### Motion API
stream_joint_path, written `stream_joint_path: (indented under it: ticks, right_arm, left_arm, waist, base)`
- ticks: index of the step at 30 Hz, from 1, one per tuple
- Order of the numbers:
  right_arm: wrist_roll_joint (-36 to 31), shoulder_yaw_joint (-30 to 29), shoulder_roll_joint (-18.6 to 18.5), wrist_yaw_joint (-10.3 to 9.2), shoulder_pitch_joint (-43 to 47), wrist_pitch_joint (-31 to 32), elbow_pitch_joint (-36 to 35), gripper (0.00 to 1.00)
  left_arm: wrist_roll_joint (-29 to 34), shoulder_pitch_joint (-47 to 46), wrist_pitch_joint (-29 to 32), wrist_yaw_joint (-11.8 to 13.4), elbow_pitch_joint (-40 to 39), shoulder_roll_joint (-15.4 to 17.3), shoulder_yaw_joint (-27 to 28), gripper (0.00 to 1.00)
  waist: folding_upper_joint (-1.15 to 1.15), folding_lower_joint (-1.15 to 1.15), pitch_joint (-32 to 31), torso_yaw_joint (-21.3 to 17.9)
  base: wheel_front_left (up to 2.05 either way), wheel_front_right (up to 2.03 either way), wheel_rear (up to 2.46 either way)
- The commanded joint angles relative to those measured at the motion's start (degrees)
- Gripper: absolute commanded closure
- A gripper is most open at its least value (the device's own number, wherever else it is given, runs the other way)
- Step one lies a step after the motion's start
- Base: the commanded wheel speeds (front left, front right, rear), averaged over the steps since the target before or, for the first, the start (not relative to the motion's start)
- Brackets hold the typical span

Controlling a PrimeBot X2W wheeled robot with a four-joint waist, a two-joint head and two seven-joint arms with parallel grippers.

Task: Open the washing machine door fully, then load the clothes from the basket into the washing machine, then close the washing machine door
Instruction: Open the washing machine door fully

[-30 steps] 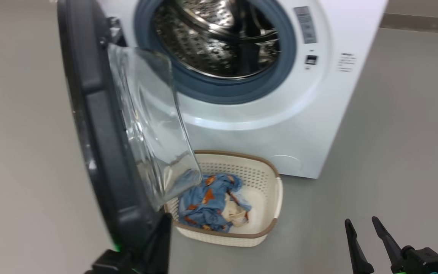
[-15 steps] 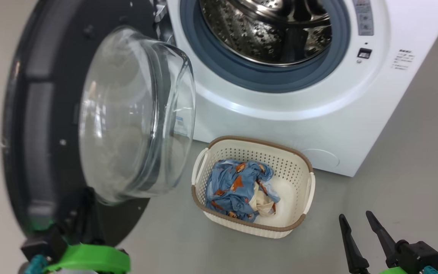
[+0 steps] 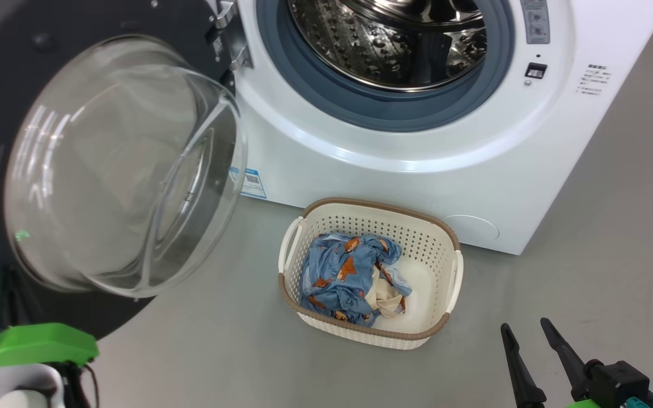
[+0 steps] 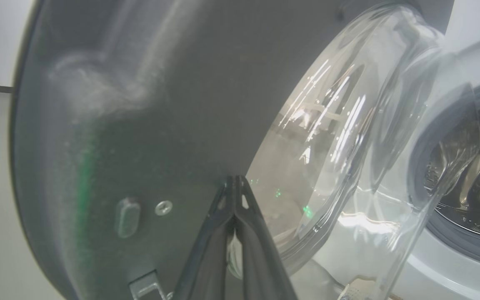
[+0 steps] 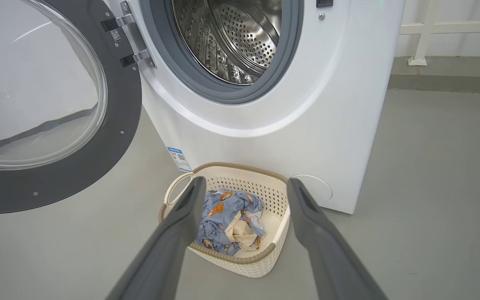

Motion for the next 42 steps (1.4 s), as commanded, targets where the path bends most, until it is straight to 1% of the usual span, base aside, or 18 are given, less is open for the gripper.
stream_joint_path:
  ticks: [1, 5, 6, 11, 17, 20, 21, 22, 23, 24, 25, 31, 34, 38, 42]
  right_arm:
    - [0.9, 1.6, -0.4, 0.35, -1.5, -0.7, -1.0, 0.00]
    - [1.1, 1.6, -0.2, 0.35, -1.4, -0.7, -0.7, 0.00]
    - [1.1, 1.6, -0.2, 0.35, -1.4, -0.7, -0.7, 0.00]
    - [1.3, 1.5, 0.0, 0.35, -1.3, -0.7, -0.5, 0.00]
    - [1.5, 1.5, 0.2, 0.35, -1.3, -0.7, -0.4, 0.00]
    - [1.6, 1.6, 0.2, 0.35, -1.4, -0.7, -0.5, 0.00]
    - [1.6, 1.7, 0.3, 0.35, -1.4, -0.7, -0.6, 0.00]
    - [1.7, 1.7, 0.3, 0.35, -1.5, -0.7, -0.6, 0.00]
    - [1.7, 1.8, 0.3, 0.35, -1.5, -0.7, -0.7, 0.00]
    - [1.6, 1.9, 0.3, 0.35, -1.5, -0.7, -0.8, 0.00]
    - [1.6, 2.0, 0.3, 0.35, -1.4, -0.7, -0.8, 0.00]
    - [1.7, 2.5, 0.4, 0.35, -1.3, -0.7, -1.1, 0.00]
    - [1.7, 2.7, 0.5, 0.35, -1.4, -0.7, -1.6, 0.00]
    - [1.4, 3.0, 0.6, 0.35, -1.4, -0.7, -2.4, 0.00]
    - [1.0, 3.2, 0.7, 0.35, -1.3, -0.7, -3.4, 0.00]
  left_arm:
    - [1.8, -3.2, -0.8, -0.7, 0.2, 2.5, 4.4, 1.00]
    - [4.0, -4.5, -0.8, -1.5, 1.4, 1.9, 7.3, 1.00]
    - [4.0, -4.5, -0.8, -1.5, 1.4, 1.9, 7.3, 1.00]
    - [5.4, -5.1, -0.8, -3.3, 1.0, 0.6, 10.0, 1.00]
    - [6.2, -3.7, -0.8, -4.6, -1.6, -0.6, 11.4, 1.00]
    - [5.9, -2.3, -0.8, -5.9, -5.3, -1.0, 11.0, 1.00]
    - [5.6, -1.8, -0.8, -6.3, -6.8, -1.0, 11.0, 0.92]
    - [5.4, -1.2, -0.8, -6.5, -8.4, -1.1, 10.9, 0.71]
    - [5.4, -0.5, -0.8, -6.6, -10.1, -1.1, 10.7, 0.54]
    - [5.4, 0.2, -0.8, -6.7, -12.0, -1.2, 10.4, 0.25]
    - [5.3, 1.0, -0.8, -6.8, -13.8, -1.2, 9.7, 0.00]
    - [5.1, 5.6, -0.8, -6.6, -21.5, -1.2, 4.2, 0.00]
    - [5.1, 8.4, -0.8, -7.6, -24.9, -1.2, 1.0, 0.00]
    - [5.1, 11.7, -0.8, -9.2, -25.1, -1.2, -1.7, 0.00]
    - [5.3, 14.7, -0.8, -11.0, -24.1, -1.2, -2.5, 0.00]
  waist:
    - [0.00, 0.00, -0.1, -0.6]
    - [0.00, 0.00, -0.4, -1.3]
    - [0.00, 0.00, -0.4, -1.3]
    - [0.00, 0.00, -0.9, -1.8]
    - [0.00, 0.00, -1.4, -2.3]
    - [0.00, 0.00, -1.7, -2.8]
    - [0.00, 0.00, -1.7, -2.9]
    - [0.00, 0.00, -1.8, -3.2]
    - [0.00, 0.00, -1.9, -3.4]
    - [0.00, 0.00, -2.0, -3.8]
    - [0.00, 0.00, -2.1, -4.1]
    - [0.00, 0.00, -3.1, -6.6]
    - [0.00, 0.00, -3.5, -9.1]
    - [0.00, 0.00, -3.9, -12.2]
    - [0.00, 0.00, -4.3, -15.7]
  base:
    - [0.00, 0.00, 0.00]
    - [0.00, 0.00, 0.00]
    - [0.00, 0.00, 0.00]
    - [0.00, 0.00, 0.00]
    - [0.00, 0.00, 0.00]
    - [0.00, 0.00, 0.00]
    - [0.00, 0.00, 0.00]
    - [0.00, 0.00, 0.00]
    - [0.00, 0.00, 0.00]
    - [0.00, 0.00, 0.00]
    - [0.00, 0.00, 0.00]
    - [0.00, 0.00, 0.00]
    - [0.00, 0.00, 0.00]
    - [0.00, 0.00, 0.00]
    - [0.00, 0.00, 0.00]
